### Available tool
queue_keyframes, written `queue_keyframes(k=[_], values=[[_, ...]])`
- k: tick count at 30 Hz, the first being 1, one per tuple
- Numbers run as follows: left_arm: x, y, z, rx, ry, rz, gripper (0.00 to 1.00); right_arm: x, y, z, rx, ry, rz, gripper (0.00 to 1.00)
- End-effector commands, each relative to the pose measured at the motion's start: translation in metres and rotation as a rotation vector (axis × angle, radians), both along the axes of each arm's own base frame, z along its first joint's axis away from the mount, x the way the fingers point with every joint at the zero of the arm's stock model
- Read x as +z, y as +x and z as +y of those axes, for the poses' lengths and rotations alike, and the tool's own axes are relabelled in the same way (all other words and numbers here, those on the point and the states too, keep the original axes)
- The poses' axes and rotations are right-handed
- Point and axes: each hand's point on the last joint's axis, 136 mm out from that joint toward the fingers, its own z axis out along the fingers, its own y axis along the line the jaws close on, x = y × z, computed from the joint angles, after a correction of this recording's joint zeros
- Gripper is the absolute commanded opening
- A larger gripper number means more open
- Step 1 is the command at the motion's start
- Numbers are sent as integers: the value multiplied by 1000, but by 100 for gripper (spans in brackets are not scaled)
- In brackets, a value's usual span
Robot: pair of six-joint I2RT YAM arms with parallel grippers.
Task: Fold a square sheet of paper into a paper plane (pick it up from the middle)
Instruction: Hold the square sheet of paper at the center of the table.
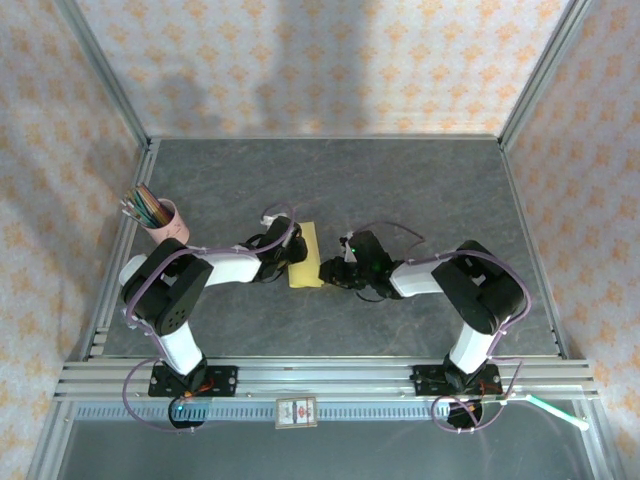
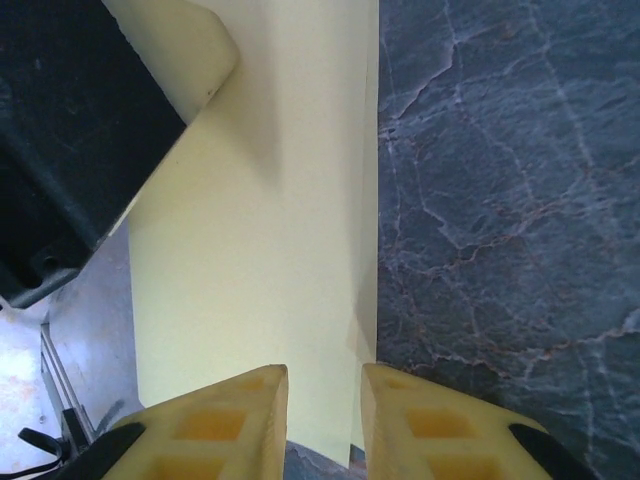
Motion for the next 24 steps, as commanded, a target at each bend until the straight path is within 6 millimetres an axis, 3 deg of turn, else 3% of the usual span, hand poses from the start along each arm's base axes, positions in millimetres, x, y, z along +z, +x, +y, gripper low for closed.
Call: queue_keyframes(k=[1, 8, 16, 24], values=[[-15, -6, 13, 59, 76, 34, 43, -12, -12, 1, 3, 4, 59, 25], [-19, -4, 16, 85, 111, 40, 44, -9, -13, 5, 10, 12, 67, 25], [-21, -5, 24, 136, 140, 31, 45, 9, 3, 2, 0, -52, -19, 24], [-24, -4, 22, 105, 165, 37, 43, 23, 24, -18, -56, -126, -93, 25]])
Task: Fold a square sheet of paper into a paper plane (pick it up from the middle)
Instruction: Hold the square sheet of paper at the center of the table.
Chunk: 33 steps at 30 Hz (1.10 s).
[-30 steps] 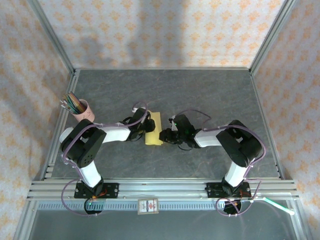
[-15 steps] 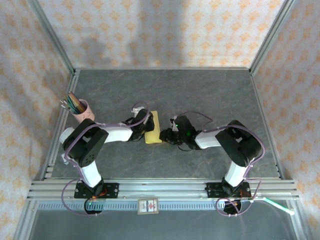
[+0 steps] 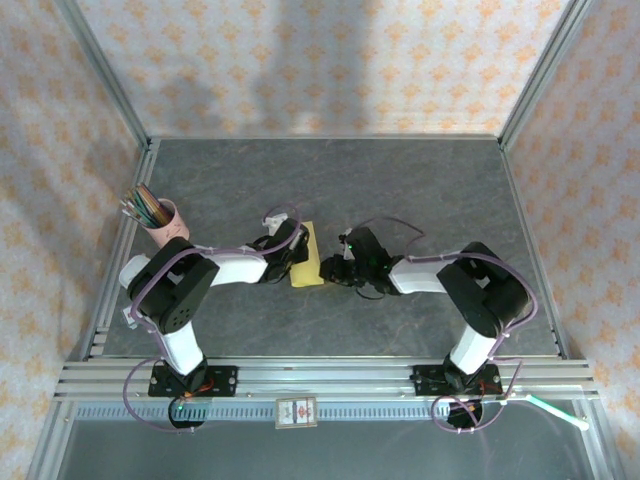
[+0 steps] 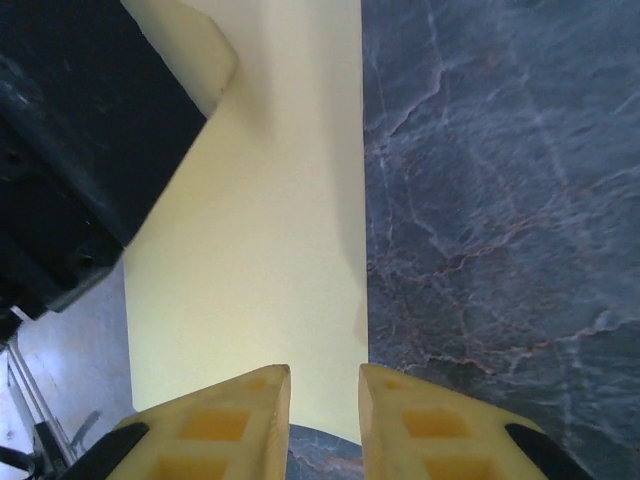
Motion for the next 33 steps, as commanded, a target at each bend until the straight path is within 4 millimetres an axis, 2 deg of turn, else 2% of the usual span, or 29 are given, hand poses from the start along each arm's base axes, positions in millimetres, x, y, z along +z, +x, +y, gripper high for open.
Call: queue_keyframes(k=[1, 8, 18, 25, 33], values=[[-23, -7, 20, 25, 113, 66, 43, 19, 21, -16, -46, -53, -83, 25], [-29, -9, 19, 7, 131, 85, 42, 29, 47, -45, -88, -108, -133, 26], [-34, -12, 20, -11, 147, 108, 42, 36, 67, -63, -96, -146, -161, 26], [-36, -12, 20, -19, 155, 117, 42, 42, 72, -56, -59, -132, -165, 26], [-40, -14, 22, -17, 161, 124, 42, 45, 77, -27, -4, -10, -125, 24]])
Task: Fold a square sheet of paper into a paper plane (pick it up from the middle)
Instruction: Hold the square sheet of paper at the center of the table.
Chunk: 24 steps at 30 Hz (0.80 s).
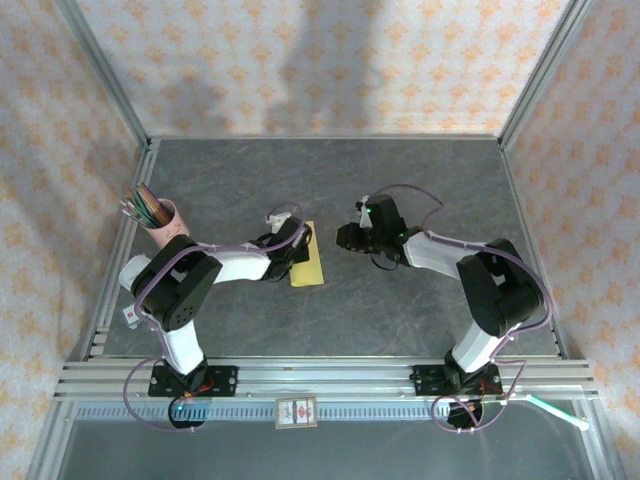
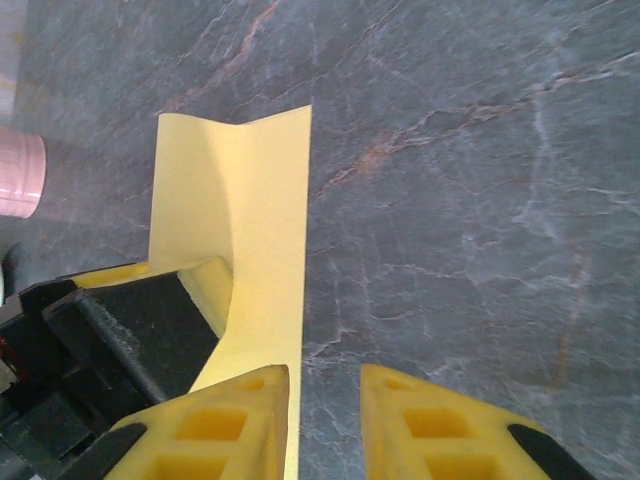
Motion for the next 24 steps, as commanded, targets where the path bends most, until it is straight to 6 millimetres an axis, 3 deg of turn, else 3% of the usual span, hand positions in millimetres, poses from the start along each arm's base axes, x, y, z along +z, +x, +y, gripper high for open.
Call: queue_keyframes(k=[1, 11, 24], values=[[-37, -17, 23, 19, 111, 103, 42, 4, 3, 19, 48, 69, 22, 24], [-38, -18, 24, 24, 113, 99, 42, -15, -4, 59, 135, 129, 109, 20], [-40, -18, 24, 24, 110, 101, 42, -39, -7, 75, 168, 130, 179, 19]])
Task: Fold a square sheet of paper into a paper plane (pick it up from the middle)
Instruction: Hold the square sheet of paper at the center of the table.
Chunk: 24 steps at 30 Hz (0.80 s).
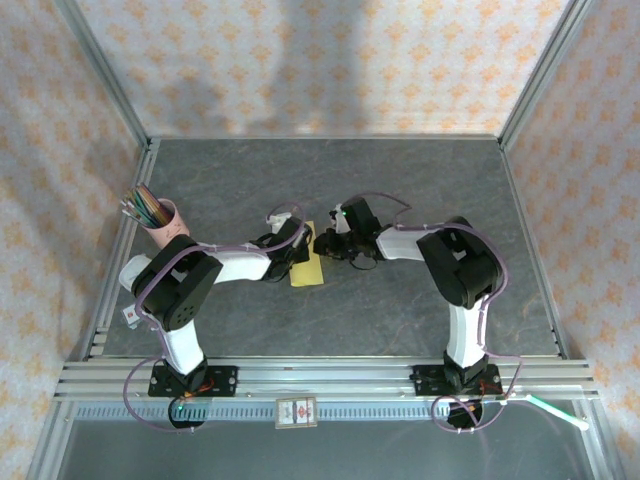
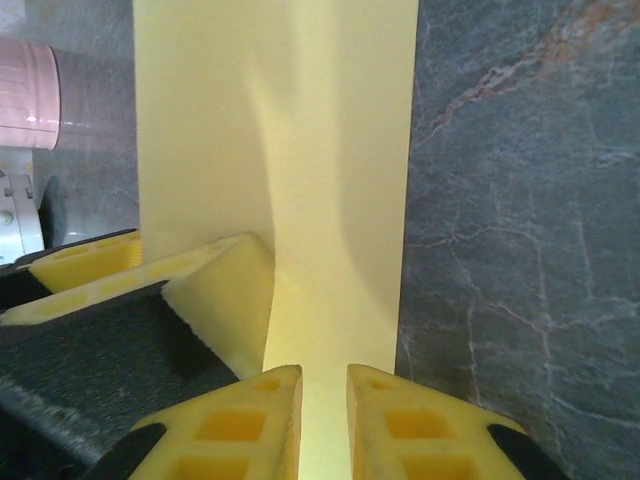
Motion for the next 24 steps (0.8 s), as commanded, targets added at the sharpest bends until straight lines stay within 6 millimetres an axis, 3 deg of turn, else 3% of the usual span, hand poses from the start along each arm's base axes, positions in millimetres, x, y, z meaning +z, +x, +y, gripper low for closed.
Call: queue_keyframes(k=[1, 10, 24], values=[[-40, -18, 24, 26, 104, 106, 42, 5, 1, 12, 25, 32, 0, 19], [-39, -18, 25, 28, 107, 106, 42, -4, -1, 12, 26, 6, 21, 15], [-37, -17, 25, 27, 110, 102, 42, -50, -9, -11, -46, -180, 99, 0]])
